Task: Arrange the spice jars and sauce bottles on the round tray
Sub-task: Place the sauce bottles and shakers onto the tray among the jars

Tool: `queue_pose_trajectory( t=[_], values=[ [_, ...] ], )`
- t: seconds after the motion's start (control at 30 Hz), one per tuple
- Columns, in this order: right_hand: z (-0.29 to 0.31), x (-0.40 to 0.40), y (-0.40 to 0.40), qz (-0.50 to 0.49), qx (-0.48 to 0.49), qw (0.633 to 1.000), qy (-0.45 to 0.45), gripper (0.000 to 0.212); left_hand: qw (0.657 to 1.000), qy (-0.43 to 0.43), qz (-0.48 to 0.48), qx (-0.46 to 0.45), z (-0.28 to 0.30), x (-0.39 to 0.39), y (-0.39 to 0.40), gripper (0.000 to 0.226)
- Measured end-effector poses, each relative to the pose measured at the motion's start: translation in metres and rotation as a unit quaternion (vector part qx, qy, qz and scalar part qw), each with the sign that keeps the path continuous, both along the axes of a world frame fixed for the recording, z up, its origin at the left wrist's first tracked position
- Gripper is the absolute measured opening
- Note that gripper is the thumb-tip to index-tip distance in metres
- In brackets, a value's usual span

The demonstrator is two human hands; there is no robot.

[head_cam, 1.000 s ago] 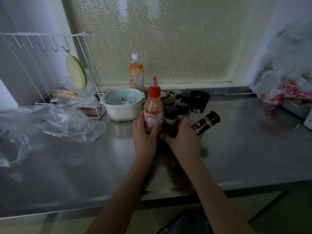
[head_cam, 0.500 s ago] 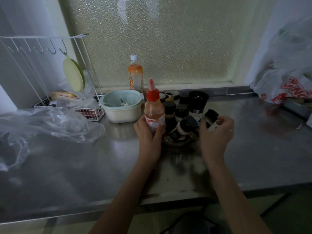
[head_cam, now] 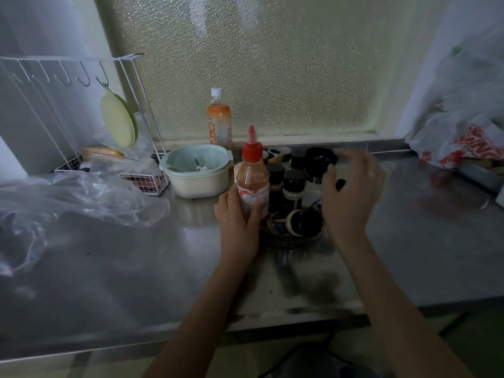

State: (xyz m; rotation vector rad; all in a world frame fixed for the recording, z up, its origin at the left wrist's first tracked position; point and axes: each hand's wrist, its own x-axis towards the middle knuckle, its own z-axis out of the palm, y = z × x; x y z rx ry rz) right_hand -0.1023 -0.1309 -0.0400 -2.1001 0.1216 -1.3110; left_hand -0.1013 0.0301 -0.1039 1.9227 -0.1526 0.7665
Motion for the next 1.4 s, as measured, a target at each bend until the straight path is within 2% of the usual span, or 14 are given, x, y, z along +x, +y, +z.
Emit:
queue_pose_trajectory(
  t=[0.07, 0.17, 0.3, 0.37, 0.43, 0.53, 0.67, 0.73, 0.8, 0.9, 1.0, 1.2, 1.3, 1.4],
  values=[
    [0.03, 0.019, 0.002, 0.086, -0.082, 0.992, 0.032, 0.019, 1.0, -0.002, 0.002, -0.001, -0.001, 0.0, -0.001, 0.053],
    [0.056, 0.048, 0.017, 0.165, -0.185, 0.945, 0.215, 0.02, 1.0, -0.004, 0.008, 0.002, -0.001, 0.0, 0.0, 0.047],
    [0.06, 0.076, 0.036, 0.129, -0.351, 0.856, 0.358, 0.027, 1.0, -0.018, -0.002, -0.002, 0.001, 0.0, 0.004, 0.039],
    [0.065, 0.078, 0.039, 0.126, -0.344, 0.853, 0.373, 0.021, 1.0, -0.018, -0.006, -0.003, 0.001, 0.0, 0.004, 0.041],
    [0.07, 0.066, 0.039, 0.132, -0.305, 0.886, 0.323, 0.017, 1.0, -0.015, -0.003, -0.002, 0.001, 0.001, 0.004, 0.043],
    [0.064, 0.021, 0.029, 0.122, -0.278, 0.912, 0.274, 0.029, 1.0, -0.015, 0.001, -0.002, 0.0, 0.002, 0.003, 0.046],
    [0.035, -0.038, 0.004, 0.098, -0.238, 0.887, 0.384, 0.046, 1.0, -0.009, -0.004, -0.007, 0.001, 0.001, 0.001, 0.048],
    [0.021, -0.046, -0.001, 0.069, -0.237, 0.867, 0.433, 0.06, 1.0, -0.005, -0.007, -0.008, 0.001, 0.0, 0.0, 0.047],
    [0.012, -0.045, -0.003, 0.057, -0.217, 0.864, 0.45, 0.061, 1.0, -0.006, -0.003, -0.006, 0.001, 0.0, 0.0, 0.045],
    [0.001, -0.038, -0.005, 0.118, -0.165, 0.873, 0.445, 0.04, 1.0, -0.02, 0.005, 0.009, 0.002, 0.0, 0.001, 0.04],
    [-0.005, -0.039, -0.005, 0.188, -0.072, 0.898, 0.391, 0.027, 0.999, -0.02, 0.002, 0.036, 0.002, 0.0, 0.001, 0.037],
    [-0.003, -0.044, 0.0, 0.23, -0.054, 0.936, 0.261, 0.03, 0.996, 0.001, 0.037, 0.079, -0.004, -0.004, -0.003, 0.033],
    [0.001, -0.046, 0.007, 0.229, -0.059, 0.948, 0.213, 0.035, 0.99, -0.088, 0.063, 0.093, 0.001, -0.015, -0.002, 0.035],
    [0.009, -0.047, 0.02, 0.238, -0.043, 0.953, 0.18, 0.037, 0.98, -0.135, -0.028, 0.141, 0.006, -0.028, -0.009, 0.043]
  ],
)
